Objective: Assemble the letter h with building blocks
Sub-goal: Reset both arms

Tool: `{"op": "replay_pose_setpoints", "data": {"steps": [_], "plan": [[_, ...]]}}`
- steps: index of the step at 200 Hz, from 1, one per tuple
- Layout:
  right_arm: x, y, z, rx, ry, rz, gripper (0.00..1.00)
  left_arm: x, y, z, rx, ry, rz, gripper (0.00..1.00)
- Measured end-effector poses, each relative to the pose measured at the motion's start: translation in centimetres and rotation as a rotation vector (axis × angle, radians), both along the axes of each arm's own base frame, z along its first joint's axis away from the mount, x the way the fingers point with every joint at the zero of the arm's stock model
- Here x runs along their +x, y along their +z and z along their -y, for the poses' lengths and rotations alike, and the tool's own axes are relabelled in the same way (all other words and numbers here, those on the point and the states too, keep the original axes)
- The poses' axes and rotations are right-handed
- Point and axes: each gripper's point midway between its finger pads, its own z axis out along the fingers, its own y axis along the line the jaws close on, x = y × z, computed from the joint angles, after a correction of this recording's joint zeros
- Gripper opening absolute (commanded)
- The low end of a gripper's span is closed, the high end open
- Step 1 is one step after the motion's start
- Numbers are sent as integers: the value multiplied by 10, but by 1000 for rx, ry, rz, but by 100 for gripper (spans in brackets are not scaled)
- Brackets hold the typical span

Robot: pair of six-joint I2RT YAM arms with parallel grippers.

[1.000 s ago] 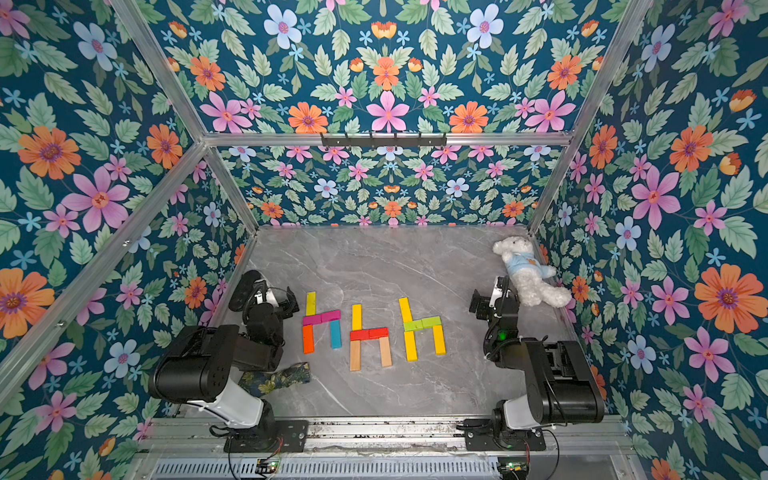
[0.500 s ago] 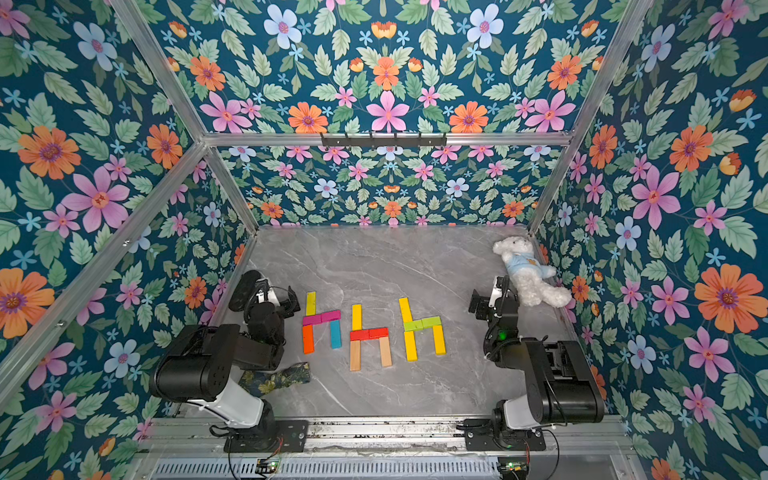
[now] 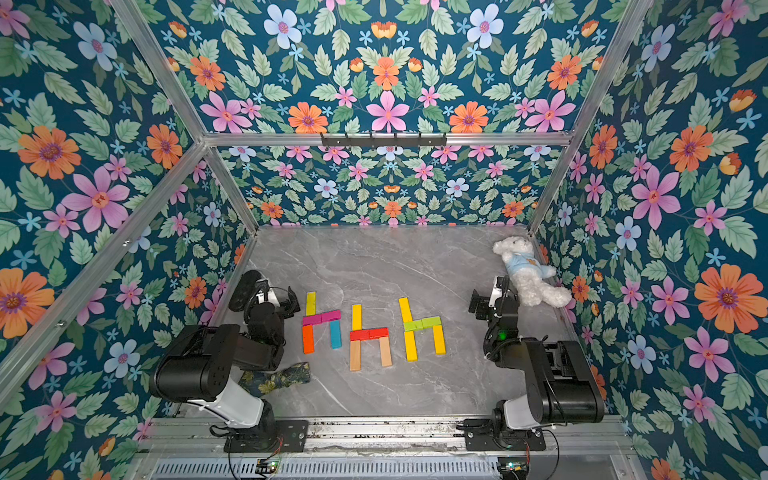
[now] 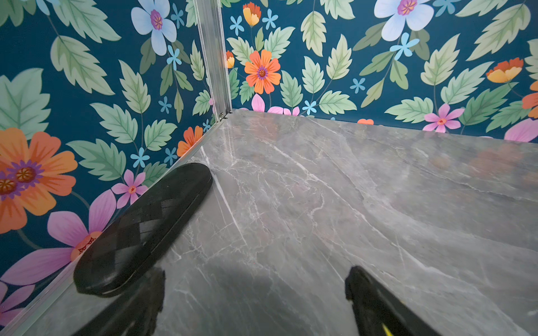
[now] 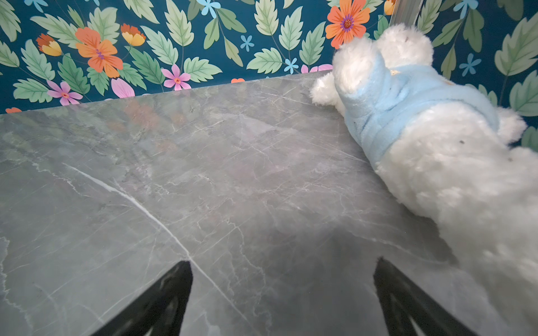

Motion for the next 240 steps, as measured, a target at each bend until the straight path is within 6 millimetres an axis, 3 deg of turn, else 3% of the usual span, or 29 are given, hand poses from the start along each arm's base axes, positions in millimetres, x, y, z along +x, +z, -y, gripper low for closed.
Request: {"op": "replay_pose_setpoints", "data": {"steps": [24, 31, 47, 58, 70, 78, 100, 109, 117, 139, 151, 240], "plan": [[0, 0, 0, 0, 0, 0, 99, -2, 15, 9, 27, -22, 7, 100], [0, 0, 0, 0, 1, 0, 99, 1, 34, 19, 37, -49, 32, 100], [0, 0, -1, 1, 3, 0, 99, 2, 98, 39, 38, -106, 180, 100], [0, 0, -1, 1, 3, 0, 99, -4, 119, 38, 40, -101, 232, 100], [0, 0, -1, 1, 3, 0, 99, -9, 113, 34, 49, -80, 223, 100], [0, 0, -1, 1, 3, 0, 99, -12, 94, 30, 55, -59, 185, 100], [0, 0, -1, 1, 3, 0, 99, -29, 4, 13, 84, -18, -29, 100], [0, 0, -1, 1, 3, 0, 99, -37, -19, 5, 85, 1, -78, 99], [0, 0, -1, 1, 3, 1, 99, -37, -27, 3, 80, 3, -94, 100], [0, 0, -1, 1, 3, 1, 99, -5, -3, 5, 46, -18, -15, 100], [0, 0, -1, 1, 3, 0, 99, 1, 10, 2, 32, -12, 30, 100], [0, 0, -1, 1, 3, -1, 99, 2, 1, 3, 17, -17, -4, 100]]}}
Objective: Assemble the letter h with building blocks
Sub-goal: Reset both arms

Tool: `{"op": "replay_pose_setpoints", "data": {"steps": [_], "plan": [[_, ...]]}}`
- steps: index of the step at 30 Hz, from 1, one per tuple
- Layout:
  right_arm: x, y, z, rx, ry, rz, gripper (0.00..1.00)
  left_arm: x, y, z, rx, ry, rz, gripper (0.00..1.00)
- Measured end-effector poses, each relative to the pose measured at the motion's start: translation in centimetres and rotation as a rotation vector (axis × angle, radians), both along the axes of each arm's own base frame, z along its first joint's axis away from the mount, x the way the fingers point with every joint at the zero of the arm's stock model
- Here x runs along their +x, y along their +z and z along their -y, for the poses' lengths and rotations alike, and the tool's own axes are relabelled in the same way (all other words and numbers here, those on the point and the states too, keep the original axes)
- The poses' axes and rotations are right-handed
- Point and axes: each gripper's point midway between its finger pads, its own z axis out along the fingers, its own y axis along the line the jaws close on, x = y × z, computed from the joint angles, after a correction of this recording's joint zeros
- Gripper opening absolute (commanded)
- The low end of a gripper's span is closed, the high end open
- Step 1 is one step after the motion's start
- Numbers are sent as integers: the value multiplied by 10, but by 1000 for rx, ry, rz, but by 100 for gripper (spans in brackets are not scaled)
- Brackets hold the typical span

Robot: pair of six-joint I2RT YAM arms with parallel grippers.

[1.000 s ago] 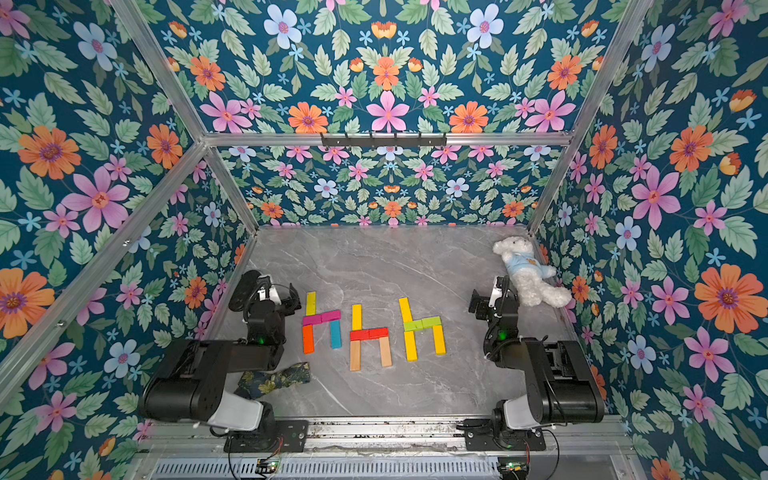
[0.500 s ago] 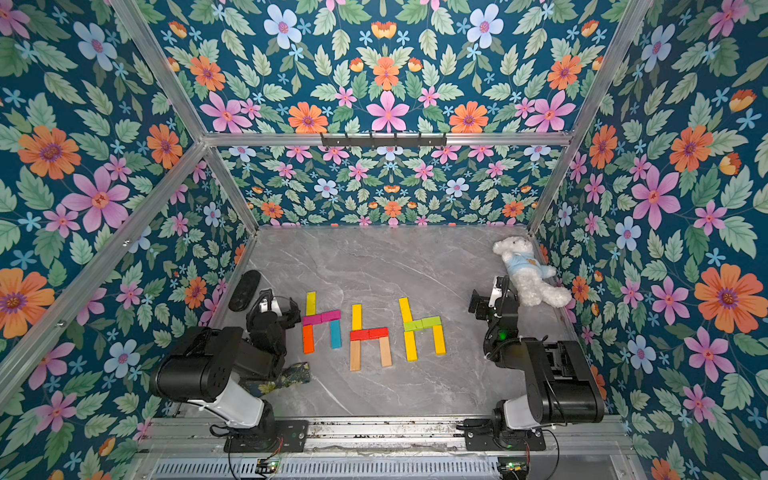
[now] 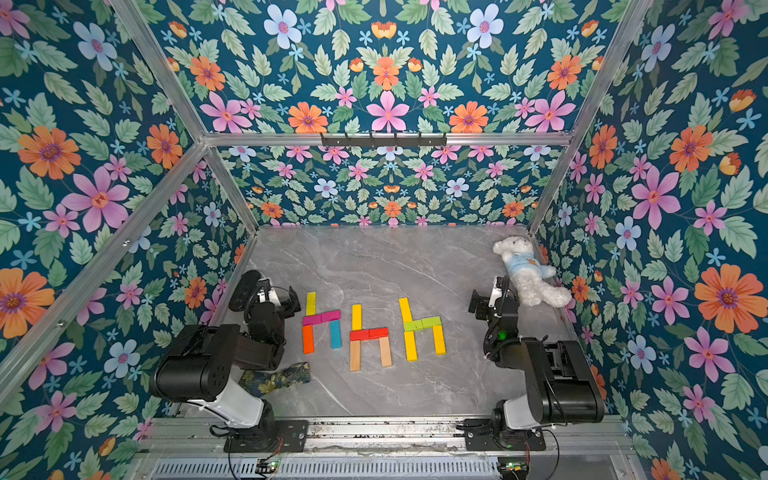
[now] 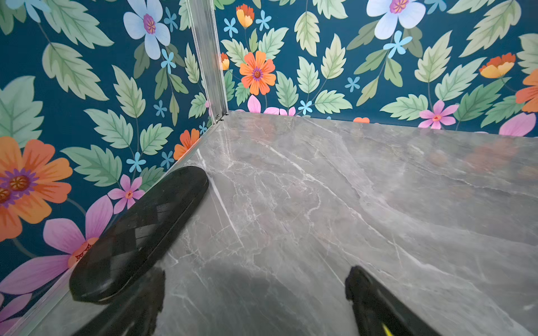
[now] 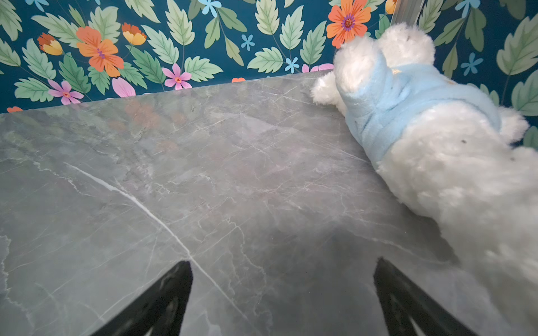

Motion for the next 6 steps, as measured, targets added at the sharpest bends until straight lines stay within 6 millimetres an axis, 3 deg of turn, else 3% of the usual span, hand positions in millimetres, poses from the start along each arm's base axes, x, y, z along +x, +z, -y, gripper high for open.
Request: {"op": "replay_pose_setpoints", "data": {"steps": [6], "plan": [[0, 0, 0, 0, 0, 0, 99, 0, 0, 1, 0, -3, -2, 100]]}}
